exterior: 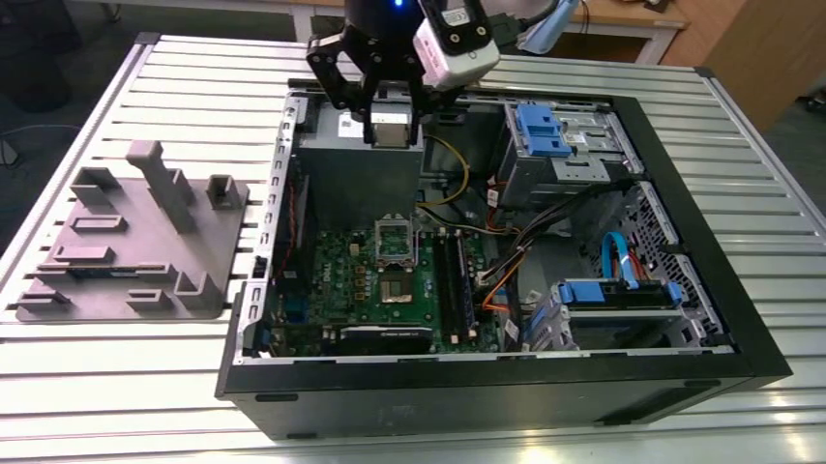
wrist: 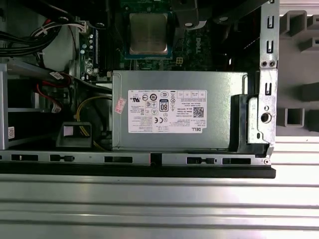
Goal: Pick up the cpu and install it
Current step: 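Pick up the cpu and move it towards the insertion slot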
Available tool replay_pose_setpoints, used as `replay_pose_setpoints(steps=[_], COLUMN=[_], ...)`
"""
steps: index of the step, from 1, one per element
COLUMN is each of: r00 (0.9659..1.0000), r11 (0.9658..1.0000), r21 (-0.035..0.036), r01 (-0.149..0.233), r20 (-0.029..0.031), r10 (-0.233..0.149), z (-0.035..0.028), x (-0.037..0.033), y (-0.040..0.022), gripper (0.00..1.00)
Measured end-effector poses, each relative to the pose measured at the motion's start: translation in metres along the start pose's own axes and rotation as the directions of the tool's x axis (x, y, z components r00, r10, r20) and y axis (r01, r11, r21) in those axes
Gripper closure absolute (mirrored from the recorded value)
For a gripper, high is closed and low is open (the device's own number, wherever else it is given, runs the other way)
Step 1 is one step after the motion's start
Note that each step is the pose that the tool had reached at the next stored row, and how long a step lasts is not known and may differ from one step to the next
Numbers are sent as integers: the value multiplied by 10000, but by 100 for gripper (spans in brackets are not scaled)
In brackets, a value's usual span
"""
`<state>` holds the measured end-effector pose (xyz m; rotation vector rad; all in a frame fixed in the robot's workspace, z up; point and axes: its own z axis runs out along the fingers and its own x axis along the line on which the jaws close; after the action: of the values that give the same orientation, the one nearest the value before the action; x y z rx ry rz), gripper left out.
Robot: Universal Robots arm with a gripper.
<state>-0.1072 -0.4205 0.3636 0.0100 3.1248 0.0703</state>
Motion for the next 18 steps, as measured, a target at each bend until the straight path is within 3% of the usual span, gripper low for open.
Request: replay_pose_setpoints(steps=[5, 18], r00=[10000, 10000], r11=[10000, 10000], r21=[-1, 1], r01=[1, 0], r20=[0, -1], r10=[-1, 0], z=[-1, 40], x=[-1, -1], y=[-27, -199], gripper=[53, 53])
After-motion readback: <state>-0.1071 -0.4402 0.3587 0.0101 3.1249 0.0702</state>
